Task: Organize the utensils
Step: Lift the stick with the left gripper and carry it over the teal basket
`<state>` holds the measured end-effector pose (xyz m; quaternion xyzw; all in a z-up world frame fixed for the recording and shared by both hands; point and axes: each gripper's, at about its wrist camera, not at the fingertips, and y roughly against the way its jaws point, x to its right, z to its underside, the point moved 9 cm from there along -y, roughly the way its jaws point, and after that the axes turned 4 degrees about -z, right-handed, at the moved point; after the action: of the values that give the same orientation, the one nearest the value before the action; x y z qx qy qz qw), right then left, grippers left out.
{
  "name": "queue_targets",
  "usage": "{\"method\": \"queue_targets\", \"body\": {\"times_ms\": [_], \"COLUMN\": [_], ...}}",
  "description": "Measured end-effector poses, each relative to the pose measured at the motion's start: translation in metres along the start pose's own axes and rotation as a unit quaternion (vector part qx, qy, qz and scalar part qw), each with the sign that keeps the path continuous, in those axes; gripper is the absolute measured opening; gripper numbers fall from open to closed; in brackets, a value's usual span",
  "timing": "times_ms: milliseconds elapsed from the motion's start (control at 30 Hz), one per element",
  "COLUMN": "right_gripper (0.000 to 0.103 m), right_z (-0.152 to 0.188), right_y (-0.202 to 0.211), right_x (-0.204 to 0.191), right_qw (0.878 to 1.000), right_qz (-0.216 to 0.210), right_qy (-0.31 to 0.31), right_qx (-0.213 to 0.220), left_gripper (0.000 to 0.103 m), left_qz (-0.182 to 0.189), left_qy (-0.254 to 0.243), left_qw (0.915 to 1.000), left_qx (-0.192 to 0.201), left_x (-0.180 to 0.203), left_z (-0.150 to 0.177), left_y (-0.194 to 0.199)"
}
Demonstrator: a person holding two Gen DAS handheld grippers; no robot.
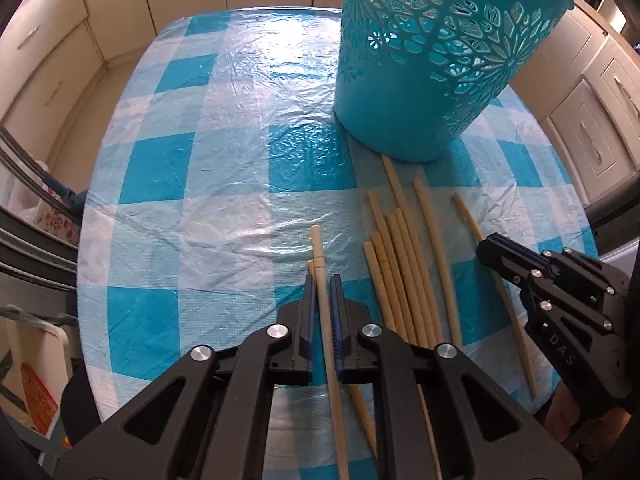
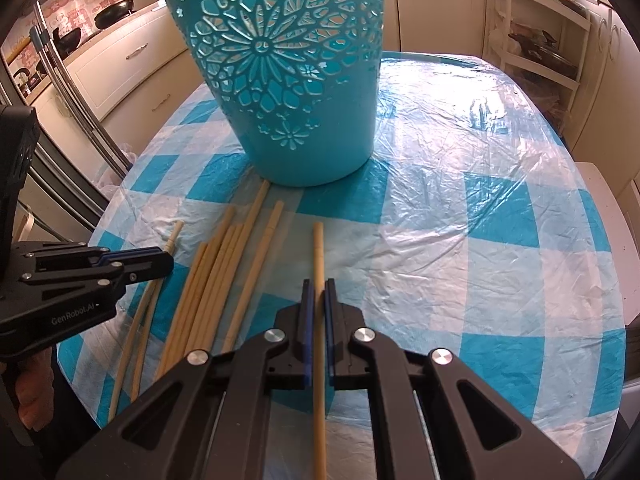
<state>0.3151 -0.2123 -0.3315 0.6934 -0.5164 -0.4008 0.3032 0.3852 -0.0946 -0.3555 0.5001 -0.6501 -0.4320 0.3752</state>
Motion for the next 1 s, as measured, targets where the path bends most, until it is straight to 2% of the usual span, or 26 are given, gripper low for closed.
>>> {"method": "queue_targets", "body": {"times_ms": [333, 533, 600, 700, 833, 867, 933, 967, 1000], "right_gripper": [0.006, 0.006, 0.006, 0.006, 0.006, 0.006, 0.006, 0.006, 0.006], "right_z": [0.0, 0.0, 0.0, 0.001, 0.001, 0.001, 0.002, 0.002, 0.003], "right_y": [0.001, 0.001, 0.001, 0.002, 0.002, 0.002, 0.002, 0.002, 0.002], "right_x": [0.001, 0.001, 0.002, 0.003, 0.003, 0.003, 0.003, 0.004, 0.004], "right_qw": [1.0, 1.0, 1.0, 1.0, 1.0, 1.0, 0.999, 0.999, 0.999], "right_qz": [-0.01, -0.015, -0.018, -0.021, -0.018, -0.019, -0.021, -0.023, -0.023], "right_qy": [-0.009, -0.015, -0.018, -0.019, -0.017, -0.017, -0.02, -0.022, -0.023], "right_qx": [0.005, 0.008, 0.009, 0.012, 0.012, 0.013, 0.013, 0.014, 0.014], "left_gripper": [0.005, 0.005, 0.005, 0.005, 0.005, 0.005, 0.005, 0.005, 0.005], "left_qz": [0.039, 0.044, 0.063, 0.086, 0.112, 0.119, 0.118, 0.12, 0.125], "left_qy": [0.016, 0.017, 0.035, 0.044, 0.044, 0.046, 0.049, 0.055, 0.059], "left_qw": [0.9974, 0.9981, 0.9956, 0.9891, 0.965, 0.952, 0.9313, 0.9154, 0.9061], "left_qx": [0.058, 0.039, 0.06, 0.112, 0.233, 0.278, 0.341, 0.38, 0.4], "left_x": [-0.009, -0.008, -0.007, -0.003, 0.0, 0.001, 0.003, 0.006, 0.008], "left_z": [-0.025, -0.036, -0.041, -0.051, -0.088, -0.102, -0.121, -0.135, -0.145], "left_y": [0.057, 0.042, 0.054, 0.096, 0.18, 0.205, 0.236, 0.254, 0.263]}}
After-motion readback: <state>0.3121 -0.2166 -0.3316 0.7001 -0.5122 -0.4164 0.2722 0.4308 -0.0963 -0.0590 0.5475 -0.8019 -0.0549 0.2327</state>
